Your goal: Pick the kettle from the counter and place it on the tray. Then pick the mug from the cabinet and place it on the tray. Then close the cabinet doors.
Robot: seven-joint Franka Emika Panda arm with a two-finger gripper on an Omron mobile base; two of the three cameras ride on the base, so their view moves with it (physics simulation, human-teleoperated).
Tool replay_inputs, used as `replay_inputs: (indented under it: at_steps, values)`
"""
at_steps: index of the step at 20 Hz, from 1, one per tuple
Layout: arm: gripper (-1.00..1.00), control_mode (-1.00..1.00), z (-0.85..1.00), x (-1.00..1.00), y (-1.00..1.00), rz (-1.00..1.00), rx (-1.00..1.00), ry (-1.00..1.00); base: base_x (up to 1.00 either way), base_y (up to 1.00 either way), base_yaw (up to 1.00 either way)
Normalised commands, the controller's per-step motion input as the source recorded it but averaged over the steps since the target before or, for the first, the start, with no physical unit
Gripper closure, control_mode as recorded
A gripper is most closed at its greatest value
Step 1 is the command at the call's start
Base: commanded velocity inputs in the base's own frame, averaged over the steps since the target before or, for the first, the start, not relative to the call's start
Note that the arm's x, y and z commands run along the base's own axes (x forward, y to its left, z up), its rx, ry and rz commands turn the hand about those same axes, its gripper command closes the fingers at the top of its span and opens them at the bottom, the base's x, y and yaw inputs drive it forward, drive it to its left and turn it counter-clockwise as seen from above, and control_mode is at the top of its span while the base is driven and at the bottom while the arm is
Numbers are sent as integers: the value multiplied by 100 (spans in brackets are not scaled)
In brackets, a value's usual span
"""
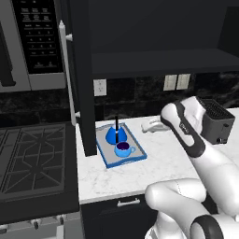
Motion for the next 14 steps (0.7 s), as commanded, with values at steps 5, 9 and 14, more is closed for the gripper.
replay_inputs:
  at_steps: [5,9,14]
  values:
    - [100,-100,-1,-8,-19,0,4,0,0,0,0]
    - [100,-100,6,-32,-31,-3,12,-4,0,0,0]
    - [100,-100,17,-18,-26,-10,10,0,0,0,0]
